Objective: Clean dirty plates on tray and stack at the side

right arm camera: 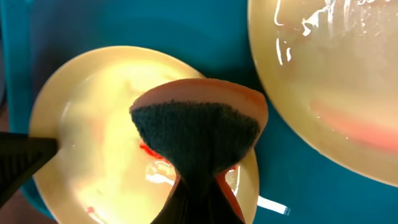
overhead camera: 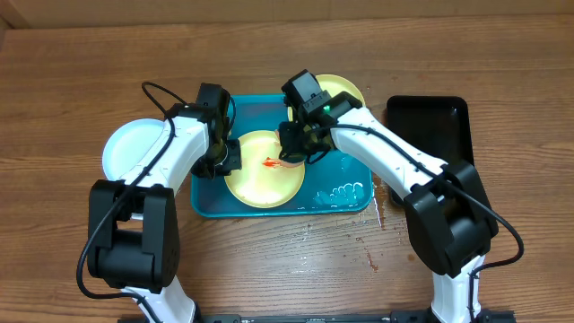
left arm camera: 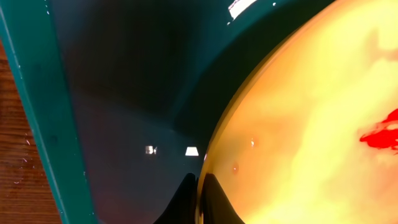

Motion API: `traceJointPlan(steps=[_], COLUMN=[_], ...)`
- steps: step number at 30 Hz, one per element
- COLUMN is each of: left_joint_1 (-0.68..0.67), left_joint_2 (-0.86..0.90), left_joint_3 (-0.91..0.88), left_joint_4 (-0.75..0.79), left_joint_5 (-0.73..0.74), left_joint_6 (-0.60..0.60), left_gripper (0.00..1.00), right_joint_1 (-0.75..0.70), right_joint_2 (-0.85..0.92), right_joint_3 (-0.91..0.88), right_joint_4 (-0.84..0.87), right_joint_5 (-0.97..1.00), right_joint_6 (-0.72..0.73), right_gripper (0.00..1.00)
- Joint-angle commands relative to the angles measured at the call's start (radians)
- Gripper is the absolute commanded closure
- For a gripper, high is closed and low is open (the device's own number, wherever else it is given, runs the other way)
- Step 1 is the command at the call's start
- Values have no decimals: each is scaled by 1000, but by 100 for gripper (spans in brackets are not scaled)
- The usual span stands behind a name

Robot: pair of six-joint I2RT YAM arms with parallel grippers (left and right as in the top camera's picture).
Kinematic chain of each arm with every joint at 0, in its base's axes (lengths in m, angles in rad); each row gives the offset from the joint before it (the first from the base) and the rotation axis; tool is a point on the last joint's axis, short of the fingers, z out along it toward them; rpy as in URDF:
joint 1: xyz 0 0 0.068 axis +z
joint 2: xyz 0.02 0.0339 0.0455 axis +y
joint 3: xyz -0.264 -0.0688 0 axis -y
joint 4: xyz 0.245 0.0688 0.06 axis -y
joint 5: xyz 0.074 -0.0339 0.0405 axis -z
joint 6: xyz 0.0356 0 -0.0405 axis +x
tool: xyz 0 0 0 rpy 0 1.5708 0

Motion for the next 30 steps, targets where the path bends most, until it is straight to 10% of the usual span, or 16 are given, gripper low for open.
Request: traceJointPlan(steps=[1,30], left_joint_1=[5,5], left_joint_2=[14,14], left_joint_3=[-3,-3], left_joint_4=[3,1], left_joint_5=[8,61], left_joint_6=[10,21], left_gripper=[96,96], right_joint_1=[-2,15], right_joint_2=[17,232], right_joint_3=[-4,-5], right_joint_4=[16,165], right_joint_5=[13,-363], right_joint_6=[5,5], right_gripper=[96,96])
